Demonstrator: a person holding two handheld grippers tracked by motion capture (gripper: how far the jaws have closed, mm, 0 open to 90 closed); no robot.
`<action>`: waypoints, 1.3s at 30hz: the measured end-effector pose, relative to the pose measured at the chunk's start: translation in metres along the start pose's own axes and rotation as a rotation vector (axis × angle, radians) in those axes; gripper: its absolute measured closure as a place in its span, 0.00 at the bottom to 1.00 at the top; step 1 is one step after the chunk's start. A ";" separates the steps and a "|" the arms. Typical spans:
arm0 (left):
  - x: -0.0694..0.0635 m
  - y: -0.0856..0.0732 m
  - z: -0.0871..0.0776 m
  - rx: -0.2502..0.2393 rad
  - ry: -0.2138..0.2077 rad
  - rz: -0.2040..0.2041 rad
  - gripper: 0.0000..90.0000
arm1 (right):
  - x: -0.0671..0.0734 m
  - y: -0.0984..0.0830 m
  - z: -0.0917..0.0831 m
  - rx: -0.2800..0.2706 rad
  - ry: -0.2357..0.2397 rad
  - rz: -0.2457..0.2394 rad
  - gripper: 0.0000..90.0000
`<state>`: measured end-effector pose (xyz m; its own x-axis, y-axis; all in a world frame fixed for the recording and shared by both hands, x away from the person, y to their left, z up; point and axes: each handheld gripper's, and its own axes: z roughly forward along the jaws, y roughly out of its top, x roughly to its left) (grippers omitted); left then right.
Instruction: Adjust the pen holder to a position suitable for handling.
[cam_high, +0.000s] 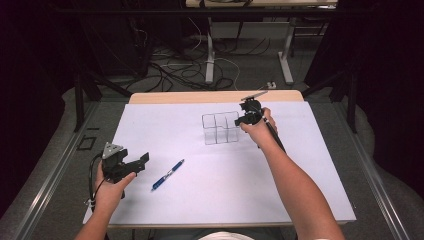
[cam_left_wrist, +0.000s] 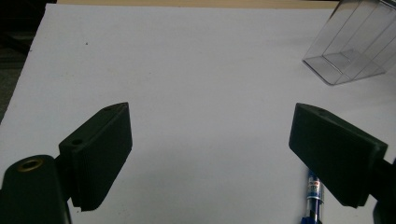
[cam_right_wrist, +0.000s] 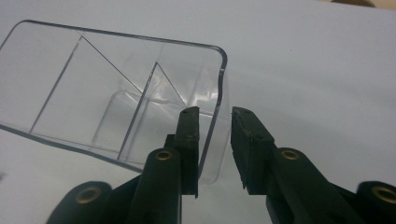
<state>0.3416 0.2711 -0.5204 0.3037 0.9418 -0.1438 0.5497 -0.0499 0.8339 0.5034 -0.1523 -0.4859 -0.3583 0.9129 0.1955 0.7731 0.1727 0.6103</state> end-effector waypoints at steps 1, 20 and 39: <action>0.000 0.000 0.000 0.000 -0.001 0.001 0.15 | 0.001 0.000 -0.001 0.009 0.005 0.021 0.82; 0.000 0.000 0.000 -0.003 -0.002 -0.002 0.15 | 0.002 0.008 -0.008 0.137 -0.011 0.274 0.92; 0.000 0.000 0.000 -0.005 -0.002 -0.003 0.15 | 0.009 0.012 -0.007 0.202 0.009 0.296 0.92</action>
<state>0.3420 0.2713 -0.5206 0.3039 0.9413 -0.1470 0.5467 -0.0460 0.8360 0.5060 -0.1447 -0.4716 -0.1074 0.9312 0.3483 0.9314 -0.0283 0.3628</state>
